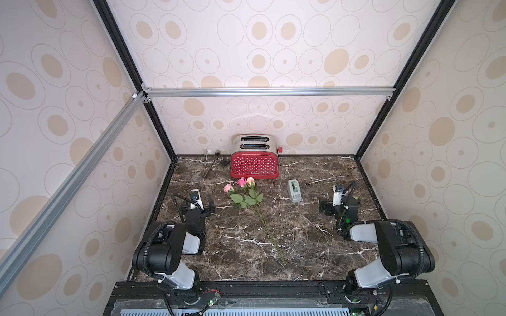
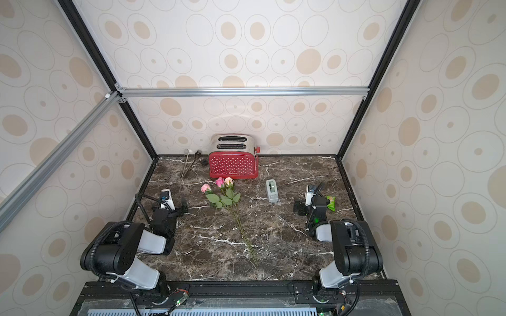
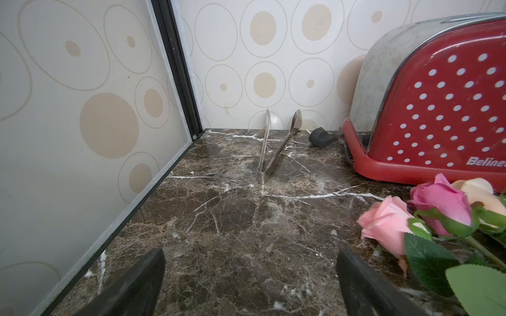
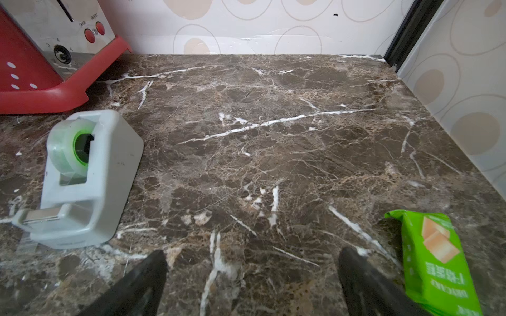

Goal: Wrap bouquets with tape
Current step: Pick up the unwrapped bouquet from the center of the board.

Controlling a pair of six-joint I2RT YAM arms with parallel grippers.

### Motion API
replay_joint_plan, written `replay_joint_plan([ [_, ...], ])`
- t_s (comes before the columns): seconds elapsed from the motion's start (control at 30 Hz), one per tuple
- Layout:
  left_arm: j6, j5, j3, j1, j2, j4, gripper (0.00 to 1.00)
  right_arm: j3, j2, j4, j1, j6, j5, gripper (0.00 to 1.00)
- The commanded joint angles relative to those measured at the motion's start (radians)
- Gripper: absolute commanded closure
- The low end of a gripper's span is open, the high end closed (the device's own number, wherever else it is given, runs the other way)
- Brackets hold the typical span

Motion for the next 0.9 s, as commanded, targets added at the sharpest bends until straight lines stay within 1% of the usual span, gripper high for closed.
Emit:
replay_joint_plan([
  [0.0, 0.023, -0.005, 0.002, -0.002, -0.001, 0.038, 0.02, 0.015, -0.007, 0.002, 0.002, -0.006, 0.002, 0.0],
  [0.53, 0.02, -0.003, 0.005, -0.002, -0.002, 0.033, 0.02, 0.015, -0.008, 0.001, 0.003, -0.005, 0.003, 0.0],
  [0.8, 0.007, 0.015, 0.008, 0.013, -0.005, 0.018, 0.01, 0.009, -0.011, 0.01, 0.002, -0.006, 0.003, 0.0],
  [0.83, 0.003, -0.006, 0.01, 0.013, -0.014, 0.016, 0.02, 0.003, -0.019, 0.022, 0.003, -0.002, 0.013, 0.0],
  [0.87, -0.015, -0.045, 0.024, 0.013, -0.045, -0.035, 0.02, 0.0, -0.035, 0.025, 0.003, 0.004, 0.029, 0.0],
])
